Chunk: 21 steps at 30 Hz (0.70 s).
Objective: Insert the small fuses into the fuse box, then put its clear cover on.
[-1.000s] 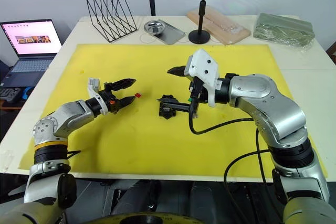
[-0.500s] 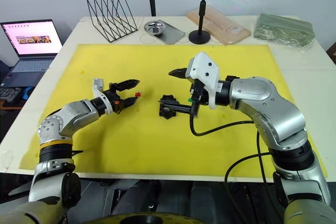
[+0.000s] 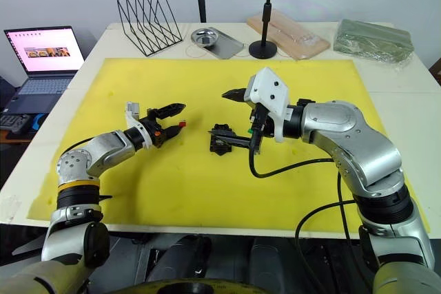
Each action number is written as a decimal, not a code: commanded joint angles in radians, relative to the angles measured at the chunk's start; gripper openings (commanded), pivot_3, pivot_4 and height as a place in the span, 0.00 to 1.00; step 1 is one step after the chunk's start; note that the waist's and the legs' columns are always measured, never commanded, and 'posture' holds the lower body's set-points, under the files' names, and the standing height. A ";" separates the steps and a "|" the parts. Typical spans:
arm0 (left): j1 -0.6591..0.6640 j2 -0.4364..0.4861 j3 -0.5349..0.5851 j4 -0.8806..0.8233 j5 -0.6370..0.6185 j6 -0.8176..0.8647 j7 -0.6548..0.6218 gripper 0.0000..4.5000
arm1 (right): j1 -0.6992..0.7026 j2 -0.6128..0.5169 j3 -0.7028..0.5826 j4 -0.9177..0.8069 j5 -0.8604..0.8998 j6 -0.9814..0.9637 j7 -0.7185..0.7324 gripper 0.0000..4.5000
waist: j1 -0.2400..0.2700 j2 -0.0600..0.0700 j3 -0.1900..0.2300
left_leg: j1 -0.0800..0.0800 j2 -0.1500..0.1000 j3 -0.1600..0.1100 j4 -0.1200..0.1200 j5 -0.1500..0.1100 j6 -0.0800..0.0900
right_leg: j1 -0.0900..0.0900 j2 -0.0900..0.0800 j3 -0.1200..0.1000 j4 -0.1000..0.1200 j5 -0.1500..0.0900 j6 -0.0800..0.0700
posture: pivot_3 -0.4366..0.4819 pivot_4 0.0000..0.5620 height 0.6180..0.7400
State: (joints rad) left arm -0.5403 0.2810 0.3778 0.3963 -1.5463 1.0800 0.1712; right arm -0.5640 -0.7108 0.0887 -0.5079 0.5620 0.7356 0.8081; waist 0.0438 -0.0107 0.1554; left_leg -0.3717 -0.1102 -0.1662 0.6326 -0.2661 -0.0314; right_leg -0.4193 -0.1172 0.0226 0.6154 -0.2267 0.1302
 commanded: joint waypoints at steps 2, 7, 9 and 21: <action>-0.004 -0.001 0.003 0.065 0.112 -0.030 -0.045 1.00 | -0.014 -0.007 -0.034 -0.033 0.006 -0.006 -0.006 0.99 | 0.000 0.000 0.000 | 0.000 0.000 0.000 0.000 0.000 0.000 | 0.001 0.000 -0.001 0.000 0.000 0.000 | 0.48 0.27 1.00; -0.008 0.000 0.000 0.088 0.164 0.000 -0.059 0.79 | -0.010 -0.010 -0.035 -0.037 0.008 -0.005 -0.009 1.00 | -0.001 0.001 0.000 | 0.002 0.000 -0.001 0.000 0.000 -0.001 | 0.002 0.000 -0.001 0.000 0.000 0.000 | 0.48 0.27 1.00; -0.010 -0.002 0.007 0.093 0.184 -0.002 -0.057 0.62 | -0.009 -0.009 -0.037 -0.038 0.010 -0.003 -0.012 1.00 | -0.001 0.001 0.000 | 0.002 0.000 -0.001 0.000 0.000 0.000 | 0.002 0.000 -0.001 0.000 0.000 0.000 | 0.48 0.27 1.00; 0.018 0.018 0.044 0.081 0.285 0.007 -0.017 0.01 | 0.000 -0.012 -0.033 -0.037 0.006 -0.015 -0.013 1.00 | -0.014 0.008 -0.006 | 0.004 0.002 -0.001 -0.003 0.000 0.000 | 0.002 0.001 0.000 -0.001 0.000 0.000 | 0.48 0.27 1.00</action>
State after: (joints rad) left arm -0.5641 0.2768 0.3915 0.4396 -1.3211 1.0862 0.1194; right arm -0.5592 -0.7173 0.0883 -0.5096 0.5636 0.7369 0.7936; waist 0.0298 -0.0026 0.1491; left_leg -0.3675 -0.1076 -0.1670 0.6295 -0.2660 -0.0318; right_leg -0.4174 -0.1154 0.0224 0.6148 -0.2272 0.1305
